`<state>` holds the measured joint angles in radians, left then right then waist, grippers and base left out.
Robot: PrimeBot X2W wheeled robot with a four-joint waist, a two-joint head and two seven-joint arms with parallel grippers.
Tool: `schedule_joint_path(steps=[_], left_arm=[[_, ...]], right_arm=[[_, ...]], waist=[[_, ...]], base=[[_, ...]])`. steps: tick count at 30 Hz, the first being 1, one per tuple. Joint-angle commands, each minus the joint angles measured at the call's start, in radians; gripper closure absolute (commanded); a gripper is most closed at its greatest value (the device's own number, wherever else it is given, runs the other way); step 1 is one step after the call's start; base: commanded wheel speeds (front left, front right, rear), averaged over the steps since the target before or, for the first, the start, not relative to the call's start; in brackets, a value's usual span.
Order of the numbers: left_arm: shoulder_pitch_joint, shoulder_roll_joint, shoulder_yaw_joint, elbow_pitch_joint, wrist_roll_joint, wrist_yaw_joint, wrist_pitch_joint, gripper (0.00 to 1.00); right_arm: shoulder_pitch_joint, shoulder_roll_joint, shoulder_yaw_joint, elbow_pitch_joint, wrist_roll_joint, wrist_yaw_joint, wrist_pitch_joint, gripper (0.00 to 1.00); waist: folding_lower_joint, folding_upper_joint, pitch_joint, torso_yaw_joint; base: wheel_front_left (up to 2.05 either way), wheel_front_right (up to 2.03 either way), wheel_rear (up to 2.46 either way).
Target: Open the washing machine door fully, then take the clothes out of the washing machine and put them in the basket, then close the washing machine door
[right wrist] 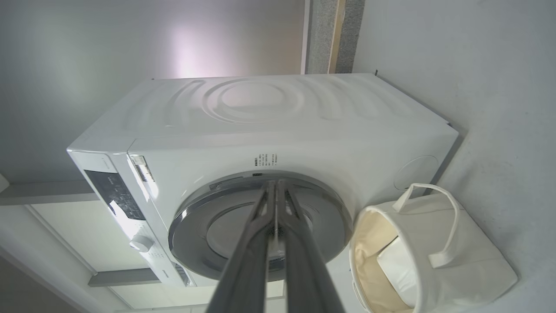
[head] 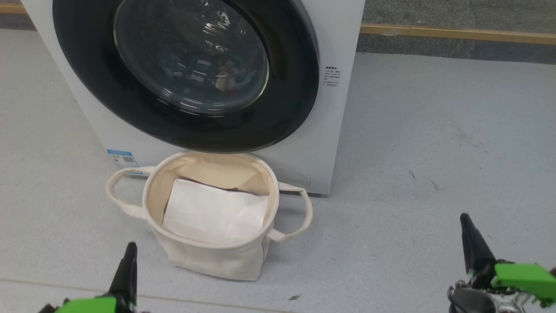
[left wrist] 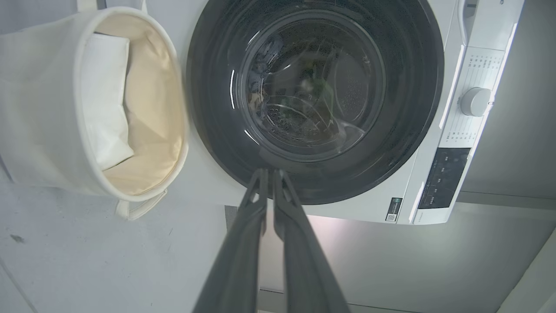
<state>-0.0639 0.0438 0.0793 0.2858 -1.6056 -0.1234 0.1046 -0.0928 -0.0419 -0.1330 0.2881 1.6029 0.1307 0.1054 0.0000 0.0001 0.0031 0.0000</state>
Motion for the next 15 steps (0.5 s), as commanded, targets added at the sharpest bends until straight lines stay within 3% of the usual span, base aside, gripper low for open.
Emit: schedule_joint_path(steps=[1, 2, 12, 15], left_arm=[[0.001, 0.000, 0.000, 0.006, 0.000, 0.000, -0.001, 1.00], [0.008, -0.001, -0.001, 0.024, 0.000, 0.000, 0.000, 0.00], [0.024, -0.003, 0.004, 0.061, 0.008, 0.001, -0.017, 0.00], [0.020, -0.002, 0.008, 0.058, 0.012, 0.003, -0.025, 0.00]], right_arm=[[0.000, 0.000, 0.001, 0.006, 0.000, 0.000, -0.001, 1.00], [0.004, 0.001, 0.001, 0.027, 0.000, 0.000, -0.001, 0.00], [0.008, 0.003, 0.023, 0.069, 0.007, 0.000, -0.020, 0.00], [0.002, 0.003, 0.032, 0.070, 0.010, 0.000, -0.029, 0.00]], waist=[[0.0000, -0.0001, 0.000, 0.000], [0.0000, -0.0001, 0.000, 0.000], [0.0023, -0.0001, -0.001, 0.003], [0.0008, -0.0001, -0.001, 0.004]], base=[[0.00, 0.00, 0.00], [0.00, 0.00, 0.00], [0.00, 0.00, 0.00], [0.00, 0.00, 0.00]])
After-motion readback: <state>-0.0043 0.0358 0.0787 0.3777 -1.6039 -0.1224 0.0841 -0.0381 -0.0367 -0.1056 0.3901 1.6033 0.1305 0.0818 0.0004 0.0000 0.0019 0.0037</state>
